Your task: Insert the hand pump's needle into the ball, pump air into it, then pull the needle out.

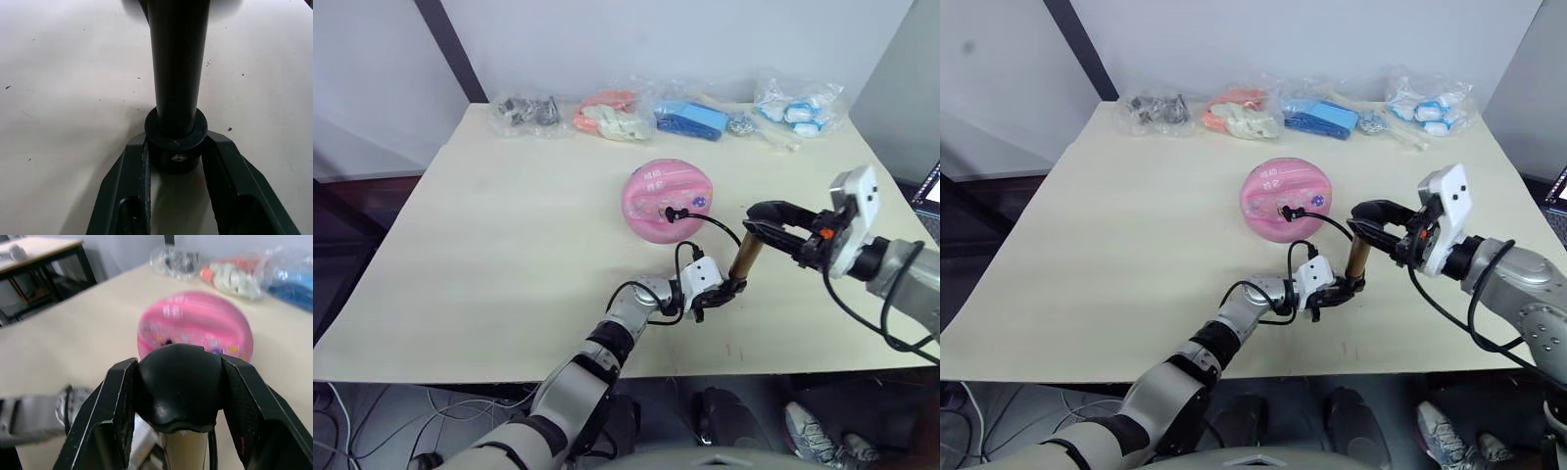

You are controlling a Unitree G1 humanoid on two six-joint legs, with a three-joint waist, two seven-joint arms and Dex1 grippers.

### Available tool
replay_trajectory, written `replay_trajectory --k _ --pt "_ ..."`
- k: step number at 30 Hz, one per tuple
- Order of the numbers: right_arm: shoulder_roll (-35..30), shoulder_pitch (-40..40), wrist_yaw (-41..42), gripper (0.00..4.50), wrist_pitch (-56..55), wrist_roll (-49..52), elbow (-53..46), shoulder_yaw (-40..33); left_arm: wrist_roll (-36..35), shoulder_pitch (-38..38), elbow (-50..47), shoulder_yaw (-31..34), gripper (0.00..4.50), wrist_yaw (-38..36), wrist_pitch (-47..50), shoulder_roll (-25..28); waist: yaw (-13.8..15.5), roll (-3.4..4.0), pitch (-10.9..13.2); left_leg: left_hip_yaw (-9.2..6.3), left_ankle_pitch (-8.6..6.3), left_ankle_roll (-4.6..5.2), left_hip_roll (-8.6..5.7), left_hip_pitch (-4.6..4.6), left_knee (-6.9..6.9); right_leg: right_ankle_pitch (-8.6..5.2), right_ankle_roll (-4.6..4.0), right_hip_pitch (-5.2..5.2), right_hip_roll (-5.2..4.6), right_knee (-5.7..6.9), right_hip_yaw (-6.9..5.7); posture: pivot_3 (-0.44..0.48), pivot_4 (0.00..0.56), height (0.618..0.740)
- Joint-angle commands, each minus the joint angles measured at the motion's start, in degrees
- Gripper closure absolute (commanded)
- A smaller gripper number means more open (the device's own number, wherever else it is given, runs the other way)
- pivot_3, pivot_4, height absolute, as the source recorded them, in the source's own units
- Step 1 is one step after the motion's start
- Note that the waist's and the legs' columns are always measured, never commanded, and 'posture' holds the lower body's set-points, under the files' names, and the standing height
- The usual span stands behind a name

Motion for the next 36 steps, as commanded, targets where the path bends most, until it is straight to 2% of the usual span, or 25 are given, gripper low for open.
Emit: replay_trajectory --k 1,6,11,16,20,21,25,30,36 --pt "2.67 4.62 1.70 2.56 -0.51 -8.71 6.71 10.05 1.56 2.08 1.32 -1.32 3.48 -1.15 2.03 1.03 -0.26 0.02 -0.15 -0.02 0.00 0.00 0.02 0.02 0.00 -0.02 -0.03 0.02 0.03 0.01 -0.01 0.000 0.150 0.740" --pt "4.90 5.59 3.69 2.56 -2.26 -13.53 8.52 13.21 1.53 2.47 0.61 -1.45 3.48 -1.19 2.39 1.12 -0.71 0.05 -0.31 0.00 0.00 -0.01 0.02 0.20 0.00 -0.02 -0.04 0.23 0.02 -0.03 0.00 0.000 0.150 0.740" --pt "4.08 4.08 4.24 2.56 -0.41 -12.30 5.31 9.43 1.51 2.54 0.44 -1.51 3.48 -1.14 2.59 1.06 -0.76 0.03 -0.31 0.01 -0.02 -0.02 0.04 0.69 -0.18 -0.07 -0.06 0.72 0.01 -0.17 -0.01 0.000 0.150 0.740" --pt "-0.51 -5.42 2.69 2.56 6.61 -2.27 0.22 -1.78 1.66 2.32 1.06 -1.58 3.48 -1.02 2.35 0.97 -0.66 0.33 0.09 0.01 -0.01 -0.02 0.00 0.56 -0.18 -0.07 -0.06 0.64 -0.06 -0.22 -0.02 0.000 0.150 0.740" --pt "-4.91 -12.43 0.93 2.56 13.35 4.69 -1.24 -6.80 1.75 2.04 1.53 -1.46 3.48 -1.00 2.17 0.86 -0.07 0.63 0.24 -0.03 -0.01 -0.02 -0.07 -0.22 -0.08 -0.03 -0.08 -0.11 -0.11 -0.14 -0.03 0.000 0.150 0.740" --pt "-6.02 -14.17 0.52 2.56 14.85 6.43 -1.28 -7.99 1.77 1.97 1.67 -1.43 3.48 -0.98 2.09 0.83 0.10 0.63 0.24 -0.03 0.00 -0.02 -0.12 -0.41 -0.06 0.10 -0.30 -0.32 -0.15 -0.04 -0.02 0.000 0.150 0.740" --pt "-10.59 -21.12 -1.13 2.56 19.28 12.85 0.20 -12.60 1.82 1.79 2.12 -1.27 3.48 -0.89 1.80 0.72 0.49 0.64 0.40 0.00 0.00 -0.02 -0.24 -0.54 -0.04 0.10 -0.30 -0.42 -0.32 -0.06 -0.02 0.000 0.150 0.740" --pt "-15.29 -27.69 -3.14 2.56 22.32 19.24 2.59 -15.54 1.81 1.87 2.24 -1.18 3.48 -0.90 1.65 0.77 0.56 0.61 0.53 0.02 0.00 -0.01 -0.31 -0.64 -0.03 0.10 -0.28 -0.49 -0.44 -0.07 -0.07 0.000 0.150 0.740" --pt "-18.38 -34.16 -5.27 2.56 23.05 23.12 5.76 -15.21 1.83 1.65 2.46 -1.11 3.48 -0.84 1.69 0.71 0.58 0.63 0.54 -0.02 0.00 0.00 -0.31 -0.90 0.06 0.10 -0.28 -0.74 -0.44 0.00 -0.11 0.000 0.150 0.740"
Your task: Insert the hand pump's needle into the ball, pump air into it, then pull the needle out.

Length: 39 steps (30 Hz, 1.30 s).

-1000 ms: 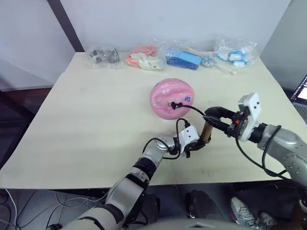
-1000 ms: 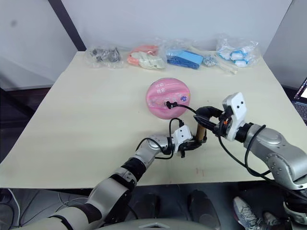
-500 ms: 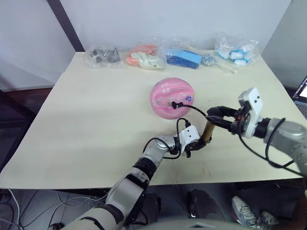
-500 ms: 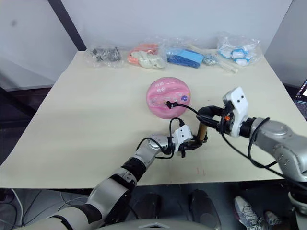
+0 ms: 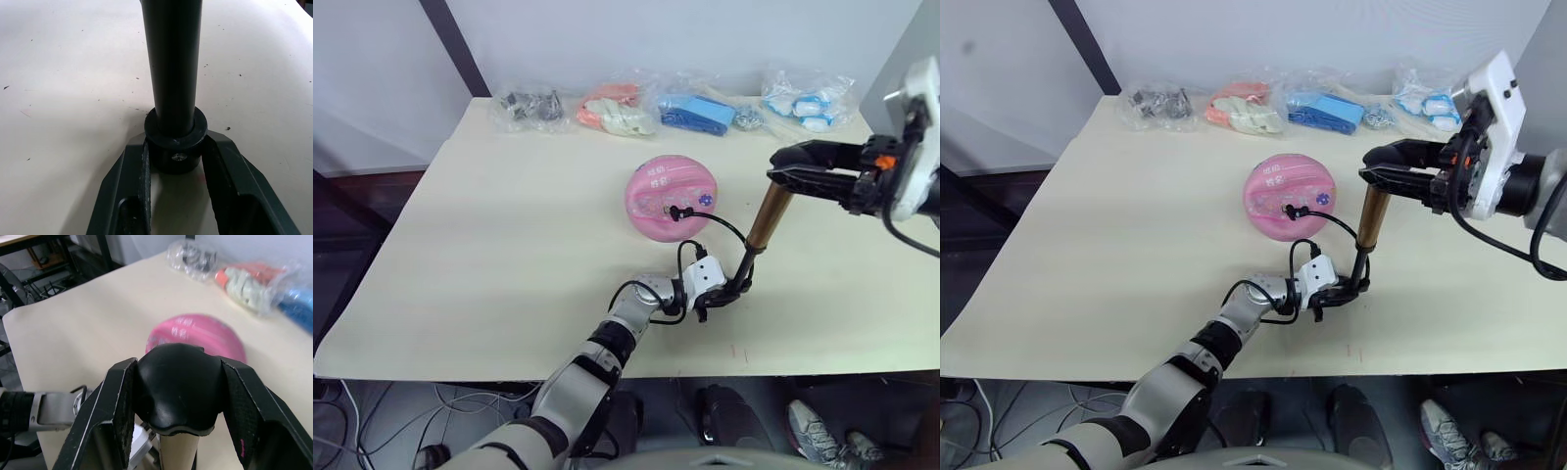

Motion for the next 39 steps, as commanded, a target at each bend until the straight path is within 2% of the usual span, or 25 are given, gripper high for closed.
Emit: replay_trajectory --k 1,4,6,10,13,16,20,26,30,39 --pt "-2.42 -6.50 -3.27 2.56 -2.06 1.35 1.94 -4.69 2.04 1.47 3.61 -1.11 3.48 0.26 1.87 1.38 0.08 0.01 0.01 -0.02 0.01 0.00 -0.01 -0.17 0.05 0.01 0.01 -0.14 0.00 0.02 -0.01 0.000 0.150 0.740" --pt "-2.40 -7.77 -4.27 2.56 -1.98 2.17 2.66 -4.40 1.99 1.51 3.53 -1.15 3.48 0.26 1.86 1.44 0.17 0.13 0.12 0.04 0.01 0.01 -0.05 -0.26 0.10 0.02 0.01 -0.25 -0.09 0.10 0.00 0.000 0.150 0.740" --pt "-1.76 -5.79 -4.32 2.56 -2.32 1.68 2.05 -4.39 1.92 1.59 3.37 -1.20 3.48 0.26 1.89 1.46 0.22 0.14 0.13 0.01 0.01 0.01 -0.07 -0.31 0.09 0.02 0.02 -0.28 -0.11 0.11 -0.03 0.000 0.150 0.740" --pt "3.90 4.12 -6.19 2.56 -4.32 0.88 -1.06 -4.20 1.78 1.67 3.10 -1.32 3.48 0.22 1.97 1.52 0.27 0.00 0.05 -0.06 0.00 0.01 -0.06 -0.35 0.05 0.01 0.02 -0.28 -0.13 0.03 -0.13 0.000 0.150 0.740" --pt "5.45 11.73 -4.94 2.56 -6.49 -4.44 -5.17 -0.67 1.71 1.75 2.83 -1.36 3.48 0.13 2.06 1.65 0.20 -0.01 0.03 -0.03 0.00 0.01 -0.09 -0.31 0.07 0.01 0.02 -0.23 -0.19 0.05 -0.14 0.000 0.150 0.740" --pt "8.39 16.12 -5.22 2.56 -8.89 -6.19 -6.50 1.09 1.65 1.81 2.68 -1.41 3.48 0.06 2.08 1.83 -0.05 -0.14 -0.10 0.00 0.00 0.01 -0.05 -0.13 0.08 0.01 0.03 -0.14 -0.11 0.15 -0.11 0.000 0.150 0.740" --pt "10.97 23.69 -2.93 2.56 -13.15 -14.98 -6.65 8.02 1.70 2.04 2.49 -1.55 3.48 -0.13 2.02 2.20 -0.05 -0.27 -0.26 -0.15 0.00 0.01 -0.01 0.00 0.08 0.00 0.02 -0.02 0.03 0.19 -0.16 0.000 0.150 0.740" --pt "15.90 27.65 -0.13 2.56 -18.93 -26.71 -1.68 18.97 2.00 1.90 3.16 -1.80 3.48 -0.16 1.82 2.13 -0.30 -0.38 -0.38 -0.12 0.00 0.01 0.00 0.62 -0.02 -0.13 0.20 0.54 0.06 0.14 -0.13 0.000 0.150 0.740" --pt "18.06 29.91 1.92 2.56 -21.49 -32.28 1.49 22.76 2.18 1.64 3.98 -1.82 3.48 -0.04 1.91 1.92 -0.32 -0.44 -0.51 -0.15 0.00 0.01 0.02 0.85 -0.04 -0.16 0.23 0.74 0.09 0.09 -0.14 0.000 0.150 0.740" --pt "16.40 29.67 3.92 2.56 -19.61 -31.14 -1.44 15.49 2.32 1.53 4.55 -2.16 3.48 -0.65 1.82 1.39 -0.50 -0.51 -0.78 -0.31 -0.01 0.00 0.02 1.07 -0.05 -0.17 0.25 1.11 0.09 -0.07 -0.26 0.000 0.150 0.740"
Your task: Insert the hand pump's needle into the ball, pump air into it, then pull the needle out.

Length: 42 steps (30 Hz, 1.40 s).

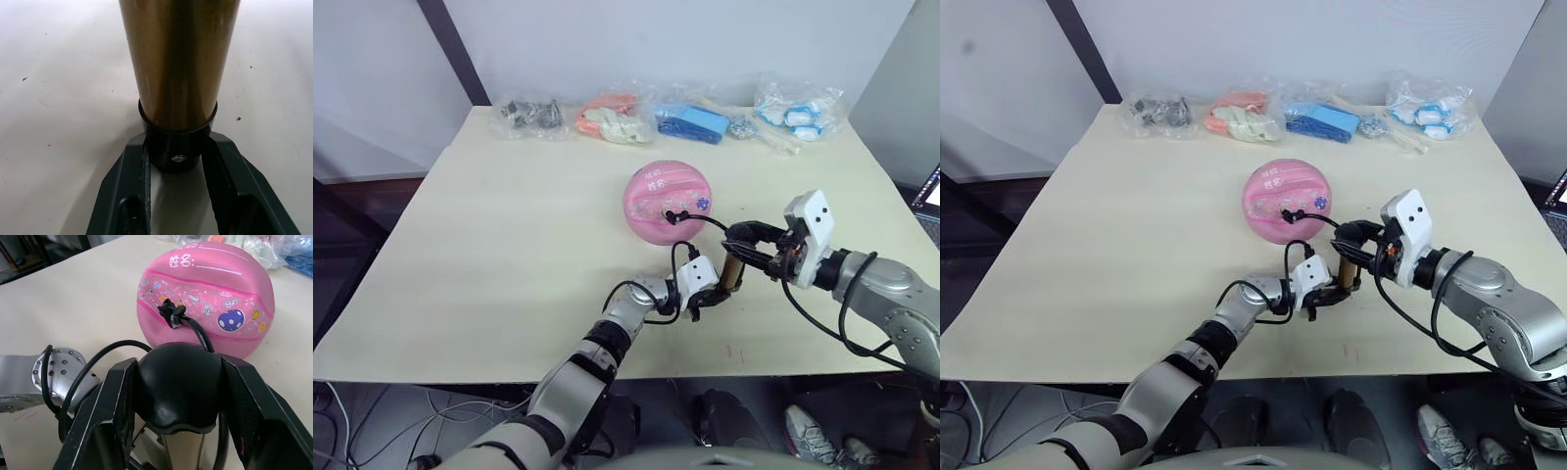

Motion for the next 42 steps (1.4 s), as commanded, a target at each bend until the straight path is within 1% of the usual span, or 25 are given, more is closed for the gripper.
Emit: replay_trajectory --k 1,6,11,16,20,23,25,28,30,35,42 --pt "-1.91 1.38 0.04 2.56 5.19 0.76 0.90 -2.18 2.21 1.77 2.73 -2.22 3.48 -1.86 1.49 0.10 0.06 0.01 0.00 -0.02 0.00 0.00 -0.01 -0.02 0.00 0.00 0.00 0.00 -0.01 -0.01 -0.01 0.000 0.150 0.740" --pt "-3.72 -2.83 -1.29 2.56 9.53 8.82 -3.50 -11.05 2.86 1.32 3.43 -2.47 3.48 -1.78 1.81 0.05 0.69 0.19 0.18 -0.11 0.00 0.00 -0.08 -0.21 0.00 0.01 -0.02 -0.07 -0.11 -0.09 -0.10 0.000 0.150 0.740" --pt "-9.54 -9.01 -3.70 2.56 15.27 19.91 -5.89 -20.57 3.34 1.17 3.97 -2.71 3.48 -1.63 2.01 0.17 0.77 0.54 0.47 -0.15 0.00 0.00 -0.31 -0.41 0.00 0.03 -0.04 -0.19 -0.36 -0.12 -0.14 0.000 0.150 0.740" --pt "-16.55 -16.61 -7.19 2.56 18.84 29.96 -4.05 -25.71 3.45 1.35 4.05 -2.88 3.48 -1.72 2.03 0.28 0.75 0.54 0.65 -0.17 -0.02 0.04 -0.47 -0.56 0.02 0.03 -0.02 -0.26 -0.53 -0.14 -0.17 0.000 0.150 0.740" --pt "-20.13 -22.32 -9.78 2.56 18.82 35.02 -1.34 -26.55 3.59 1.45 4.16 -3.02 3.48 -1.76 1.97 0.37 0.75 0.56 0.71 -0.18 -0.01 0.05 -0.50 -0.57 0.02 0.03 -0.01 -0.27 -0.56 -0.14 -0.19 0.000 0.150 0.740" --pt "-20.82 -23.69 -11.29 2.56 18.41 36.62 -0.25 -25.55 3.65 1.56 4.11 -3.07 3.48 -1.85 1.98 0.48 0.78 0.48 0.76 -0.23 -0.01 0.05 -0.50 -0.61 0.01 0.03 -0.02 -0.28 -0.56 -0.15 -0.23 0.000 0.150 0.740" --pt "-19.94 -21.32 -10.96 2.56 18.13 35.09 -0.97 -23.59 3.65 1.66 3.97 -3.08 3.48 -1.95 2.02 0.57 0.76 0.48 0.76 -0.24 -0.01 0.05 -0.50 -0.68 0.02 0.03 -0.02 -0.32 -0.57 -0.17 -0.23 0.000 0.150 0.740" --pt "-18.01 -15.83 -9.36 2.56 17.18 30.28 -2.75 -19.35 3.63 1.83 3.74 -3.06 3.48 -2.11 2.09 0.76 0.76 0.41 0.70 -0.24 -0.02 0.05 -0.50 -0.66 0.01 0.03 -0.01 -0.32 -0.57 -0.17 -0.24 0.000 0.150 0.740" --pt "-15.46 -11.88 -8.85 2.56 15.58 27.62 -2.76 -16.88 3.62 1.97 3.51 -3.07 3.48 -2.21 2.15 0.88 0.64 0.05 0.46 -0.26 -0.02 0.06 -0.47 -0.59 -0.02 0.02 -0.01 -0.28 -0.54 -0.17 -0.26 0.000 0.150 0.740" --pt "-11.01 -4.15 -6.44 2.56 11.50 20.19 -2.61 -10.14 3.66 2.12 2.98 -2.94 3.48 -2.37 2.36 1.08 0.43 -0.07 0.36 -0.24 -0.02 0.06 -0.40 -0.16 -0.03 -0.13 0.24 0.10 -0.49 -0.17 -0.26 0.000 0.150 0.740" --pt "-5.35 -0.91 -3.25 2.56 6.77 8.49 2.38 1.16 3.65 2.20 2.65 -2.91 3.48 -2.53 2.52 1.42 0.27 -0.12 0.17 -0.28 -0.02 0.05 -0.30 -0.12 -0.06 -0.14 0.24 0.10 -0.36 -0.17 -0.27 0.000 0.150 0.740"
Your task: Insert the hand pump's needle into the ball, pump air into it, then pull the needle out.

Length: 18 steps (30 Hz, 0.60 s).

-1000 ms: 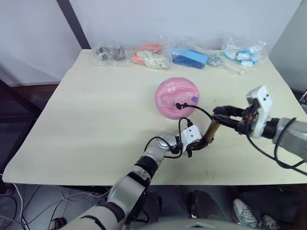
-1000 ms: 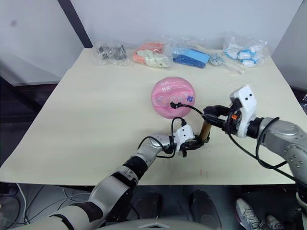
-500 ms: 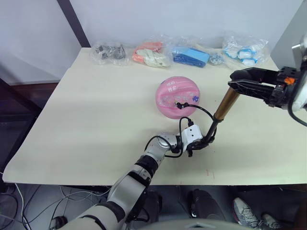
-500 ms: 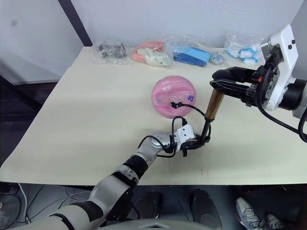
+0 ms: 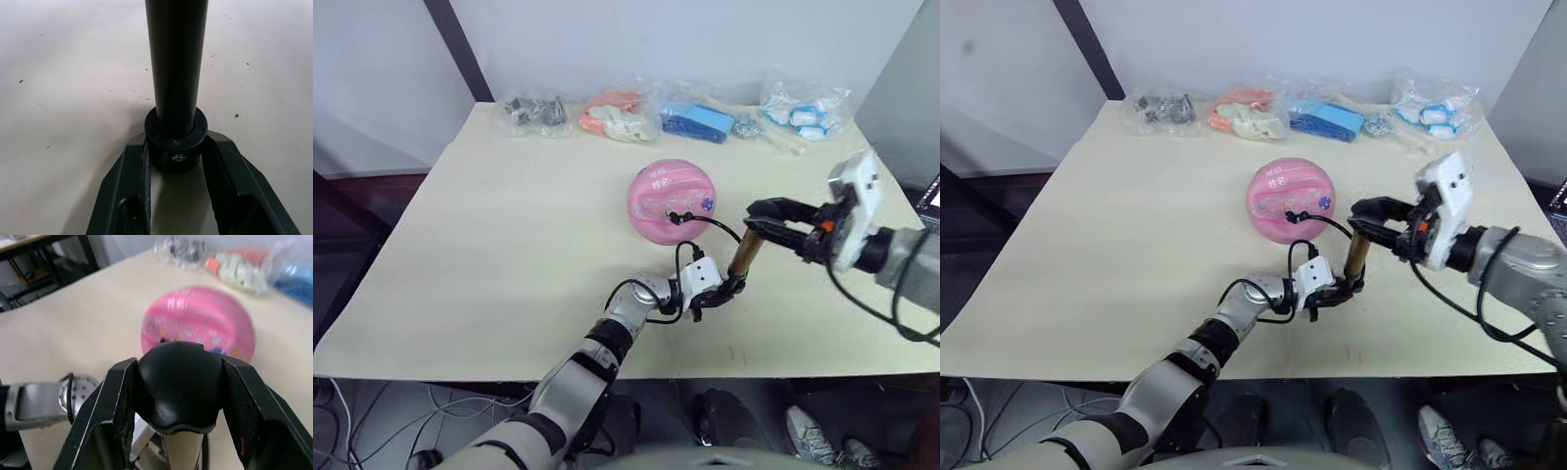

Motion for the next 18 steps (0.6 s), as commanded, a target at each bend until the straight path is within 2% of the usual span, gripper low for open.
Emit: replay_trajectory --k 1,5,9,12,18 --pt "2.32 3.22 2.01 2.56 -0.49 -8.52 5.34 8.91 2.53 2.54 2.93 -2.28 3.48 -1.79 2.62 1.50 -0.02 -0.01 -0.04 0.01 0.00 0.00 0.00 0.01 0.00 0.00 0.00 0.00 0.00 0.00 0.00 0.000 0.150 0.740" --pt "5.52 6.25 5.63 2.56 -4.57 -17.01 11.21 15.88 2.49 2.44 2.95 -2.24 3.48 -1.66 2.69 1.27 -0.24 -0.02 -0.35 0.01 0.00 0.00 0.00 0.05 -0.01 0.00 0.00 0.02 0.01 0.00 0.00 0.000 0.150 0.740" --pt "6.22 8.07 8.26 2.58 -6.12 -20.63 11.08 17.67 2.49 2.54 2.87 -2.22 3.48 -1.58 2.77 1.41 -0.70 -0.35 -0.70 0.02 -0.01 -0.01 0.01 0.50 -0.15 -0.06 -0.05 0.42 0.00 -0.06 0.00 0.000 0.150 0.740" --pt "6.98 8.90 8.53 2.58 -7.54 -20.90 9.42 14.91 2.45 2.65 2.74 -2.22 3.48 -1.50 2.88 1.46 -0.91 -0.52 -1.00 0.08 -0.02 -0.02 0.11 0.81 -0.31 -0.17 -0.14 0.64 0.00 -0.08 -0.01 0.000 0.150 0.740" --pt "4.20 5.84 7.18 2.58 -3.45 -14.72 2.38 3.76 2.48 2.92 2.63 -2.18 3.48 -1.46 2.86 1.60 -0.76 -0.19 -0.91 0.06 -0.01 -0.03 0.16 0.75 -0.46 -0.17 -0.14 0.63 0.04 -0.32 -0.05 0.000 0.150 0.740"
